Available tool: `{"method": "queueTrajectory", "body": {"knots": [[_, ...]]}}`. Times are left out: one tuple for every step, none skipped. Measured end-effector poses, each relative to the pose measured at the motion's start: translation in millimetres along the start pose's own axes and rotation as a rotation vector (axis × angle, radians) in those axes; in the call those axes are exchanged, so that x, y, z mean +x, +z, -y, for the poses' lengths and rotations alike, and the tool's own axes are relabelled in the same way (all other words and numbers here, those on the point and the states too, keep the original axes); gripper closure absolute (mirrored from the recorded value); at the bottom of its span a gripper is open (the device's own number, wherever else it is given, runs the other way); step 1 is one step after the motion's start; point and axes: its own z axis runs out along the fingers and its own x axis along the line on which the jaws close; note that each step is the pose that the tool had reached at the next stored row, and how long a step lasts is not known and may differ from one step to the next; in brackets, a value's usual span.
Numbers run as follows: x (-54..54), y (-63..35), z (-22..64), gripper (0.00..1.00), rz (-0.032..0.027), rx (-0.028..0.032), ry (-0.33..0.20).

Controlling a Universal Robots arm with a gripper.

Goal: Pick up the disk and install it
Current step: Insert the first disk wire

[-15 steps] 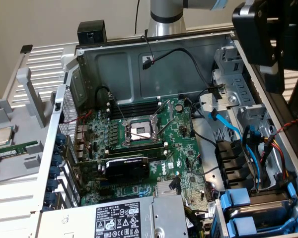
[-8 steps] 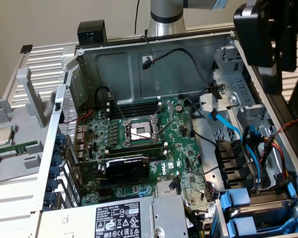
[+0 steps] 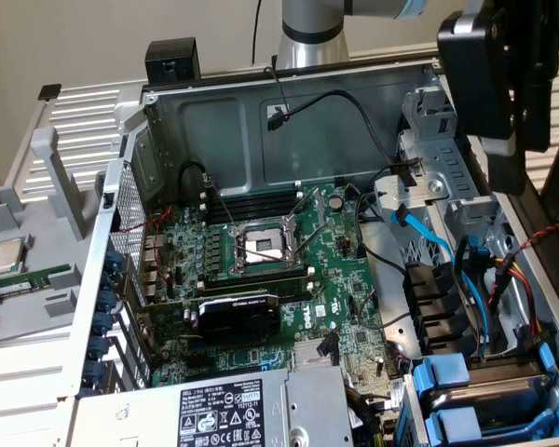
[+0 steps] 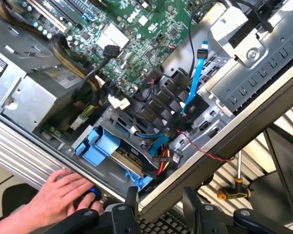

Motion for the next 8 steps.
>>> {"method": "queueTrajectory", "body": {"knots": [[2.6, 0.7, 2.9, 0.51, -0.0008, -0.0006, 0.000], [5.3, 1.5, 5.9, 0.51, -0.0015, -0.0013, 0.000], [7.9, 2.3, 8.7, 0.51, -0.0022, -0.0021, -0.001], [10.4, 3.0, 11.5, 0.51, -0.0030, -0.0027, -0.001], [13.1, 3.9, 14.5, 0.51, -0.0039, -0.0034, -0.001], [15.6, 4.7, 17.2, 0.51, -0.0046, -0.0042, -0.002], [18.2, 5.6, 20.1, 0.51, -0.0056, -0.0051, -0.002], [20.6, 6.4, 22.6, 0.51, -0.0062, -0.0058, -0.002]]}}
